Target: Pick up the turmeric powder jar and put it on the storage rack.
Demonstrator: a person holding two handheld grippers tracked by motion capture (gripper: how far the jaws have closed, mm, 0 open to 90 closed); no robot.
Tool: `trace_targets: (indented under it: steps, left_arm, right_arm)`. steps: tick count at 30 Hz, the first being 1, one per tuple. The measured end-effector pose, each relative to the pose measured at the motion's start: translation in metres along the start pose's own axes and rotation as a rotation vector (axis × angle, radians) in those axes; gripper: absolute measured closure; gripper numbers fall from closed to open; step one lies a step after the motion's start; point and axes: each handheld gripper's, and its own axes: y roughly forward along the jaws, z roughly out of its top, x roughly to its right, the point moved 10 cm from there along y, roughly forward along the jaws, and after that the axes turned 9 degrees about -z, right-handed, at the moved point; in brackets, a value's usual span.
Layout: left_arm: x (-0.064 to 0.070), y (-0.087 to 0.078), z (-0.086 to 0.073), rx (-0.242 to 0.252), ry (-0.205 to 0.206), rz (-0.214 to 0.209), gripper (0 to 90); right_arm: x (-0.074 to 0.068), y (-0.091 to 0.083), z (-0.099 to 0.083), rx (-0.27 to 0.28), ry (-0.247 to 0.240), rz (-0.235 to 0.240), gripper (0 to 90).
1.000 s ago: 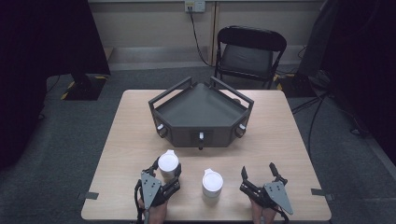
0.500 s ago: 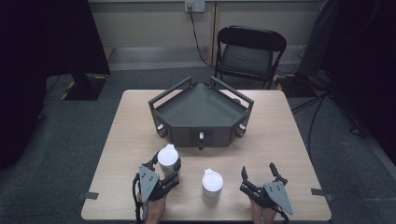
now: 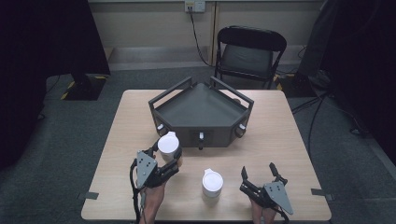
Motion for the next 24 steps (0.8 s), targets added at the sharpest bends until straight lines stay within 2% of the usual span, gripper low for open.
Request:
trace_targets:
  steps: [8, 12, 18, 22, 24]
  left_arm:
    - [-0.003, 0.010, 0.013, 0.003, 0.010, -0.018, 30.6]
    - [-0.006, 0.014, 0.021, 0.005, -0.010, -0.028, 30.6]
    - [-0.014, 0.025, 0.034, -0.007, 0.014, -0.033, 30.6]
    - [-0.022, 0.031, 0.043, -0.011, 0.004, -0.039, 30.6]
    - [-0.023, 0.033, 0.047, -0.009, 0.013, -0.034, 30.6]
  right_arm:
    - [0.000, 0.000, 0.000, 0.000, 0.000, 0.000, 2.8]
    - [0.000, 0.000, 0.000, 0.000, 0.000, 0.000, 2.8]
    - [0.000, 0.000, 0.000, 0.000, 0.000, -0.001, 2.8]
    - [0.000, 0.000, 0.000, 0.000, 0.000, 0.000, 2.8]
    - [0.000, 0.000, 0.000, 0.000, 0.000, 0.000, 2.8]
